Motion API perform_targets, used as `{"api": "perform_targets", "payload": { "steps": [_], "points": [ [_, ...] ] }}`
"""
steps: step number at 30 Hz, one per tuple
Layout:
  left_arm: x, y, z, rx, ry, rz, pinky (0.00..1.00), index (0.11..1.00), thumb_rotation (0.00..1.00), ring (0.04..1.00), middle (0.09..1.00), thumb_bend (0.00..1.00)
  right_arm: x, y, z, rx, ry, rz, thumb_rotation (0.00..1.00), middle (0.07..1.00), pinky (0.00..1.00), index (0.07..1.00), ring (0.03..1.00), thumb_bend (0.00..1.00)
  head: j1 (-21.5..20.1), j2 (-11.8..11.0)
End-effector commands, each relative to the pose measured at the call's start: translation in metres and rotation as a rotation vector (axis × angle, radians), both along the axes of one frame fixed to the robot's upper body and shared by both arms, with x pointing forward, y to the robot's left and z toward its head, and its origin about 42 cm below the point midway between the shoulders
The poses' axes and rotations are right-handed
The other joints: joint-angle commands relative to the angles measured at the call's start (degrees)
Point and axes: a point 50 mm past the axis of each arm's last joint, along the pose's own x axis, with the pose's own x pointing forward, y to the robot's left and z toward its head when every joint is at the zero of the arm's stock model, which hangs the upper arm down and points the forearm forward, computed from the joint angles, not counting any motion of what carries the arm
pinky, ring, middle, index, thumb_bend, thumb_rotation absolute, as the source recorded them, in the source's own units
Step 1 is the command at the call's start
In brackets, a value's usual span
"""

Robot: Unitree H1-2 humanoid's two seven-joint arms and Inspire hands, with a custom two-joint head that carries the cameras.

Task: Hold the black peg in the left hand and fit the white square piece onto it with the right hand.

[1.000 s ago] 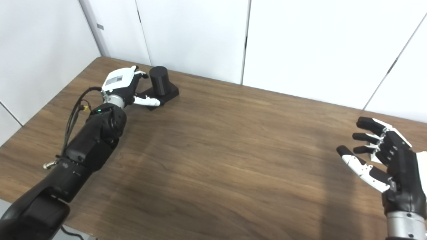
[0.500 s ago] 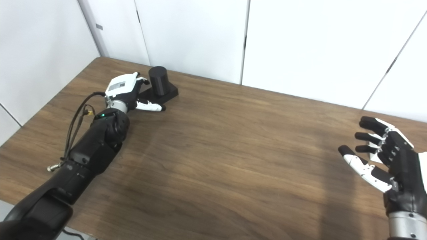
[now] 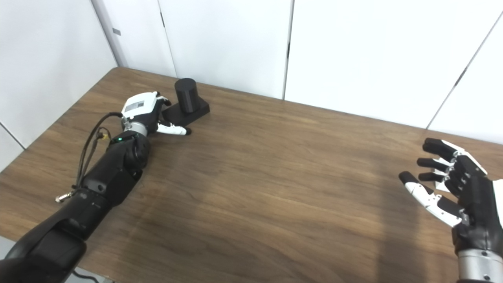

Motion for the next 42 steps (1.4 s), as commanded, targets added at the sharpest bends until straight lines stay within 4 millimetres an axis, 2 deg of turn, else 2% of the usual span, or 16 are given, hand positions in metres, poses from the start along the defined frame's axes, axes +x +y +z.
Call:
{"api": "perform_targets", "payload": {
  "steps": [1, 5, 10, 14, 15, 18, 27, 33, 37, 42],
  "points": [
    [0.014, 0.004, 0.025, 0.042, -0.076, -0.010, 0.88, 0.814, 0.46, 0.992, 0.977, 0.91, 0.000, -0.001, 0.017, -0.024, -0.087, 0.010, 0.00, 0.741, 0.53, 0.705, 0.655, 0.43, 0.1, 0.0],
    [0.016, 0.006, 0.022, 0.041, -0.071, -0.010, 0.86, 0.807, 0.46, 0.988, 0.968, 0.89, -0.002, 0.000, 0.020, -0.016, -0.067, 0.002, 0.00, 0.758, 0.55, 0.717, 0.674, 0.42, 0.0, 0.2],
    [0.016, 0.007, 0.019, 0.012, -0.109, -0.016, 0.81, 0.750, 0.39, 0.943, 0.922, 0.85, -0.002, -0.001, 0.020, -0.016, -0.071, 0.004, 0.00, 0.753, 0.57, 0.718, 0.668, 0.42, -0.2, 0.2],
    [0.018, 0.007, 0.018, -0.028, -0.141, -0.021, 0.74, 0.609, 0.27, 0.889, 0.847, 0.74, -0.001, -0.002, 0.020, -0.024, -0.068, 0.003, 0.00, 0.744, 0.55, 0.710, 0.663, 0.43, -0.3, 0.2],
    [0.018, 0.007, 0.018, -0.031, -0.143, -0.020, 0.73, 0.539, 0.16, 0.875, 0.831, 0.61, -0.001, -0.002, 0.020, -0.023, -0.066, 0.002, 0.00, 0.746, 0.55, 0.710, 0.663, 0.43, -0.5, 0.2],
    [0.020, 0.006, 0.017, -0.038, -0.137, -0.019, 0.69, 0.497, 0.09, 0.854, 0.815, 0.53, -0.002, -0.003, 0.021, -0.027, -0.066, -0.001, 0.00, 0.744, 0.55, 0.706, 0.666, 0.43, -0.6, 0.3],
    [0.022, 0.006, 0.012, -0.049, -0.118, -0.028, 0.65, 0.487, 0.07, 0.821, 0.787, 0.51, -0.004, -0.005, 0.026, -0.053, -0.073, -0.012, 0.00, 0.736, 0.55, 0.705, 0.648, 0.43, -0.9, 0.7],
    [0.020, 0.005, 0.007, -0.055, -0.104, -0.040, 0.65, 0.487, 0.07, 0.822, 0.789, 0.51, -0.005, -0.006, 0.028, -0.062, -0.064, -0.021, 0.00, 0.749, 0.57, 0.710, 0.673, 0.42, -1.0, 0.8],
    [0.018, 0.004, 0.005, -0.079, -0.097, -0.090, 0.64, 0.486, 0.07, 0.810, 0.782, 0.52, -0.004, -0.006, 0.028, -0.075, -0.078, -0.019, 0.00, 0.746, 0.55, 0.706, 0.666, 0.41, -1.0, 0.8],
    [0.016, 0.004, 0.006, -0.105, -0.071, -0.190, 0.68, 0.486, 0.07, 0.851, 0.812, 0.52, -0.003, -0.006, 0.027, -0.058, -0.078, -0.016, 0.00, 0.749, 0.54, 0.709, 0.664, 0.41, -1.1, 0.8]
  ]
}}
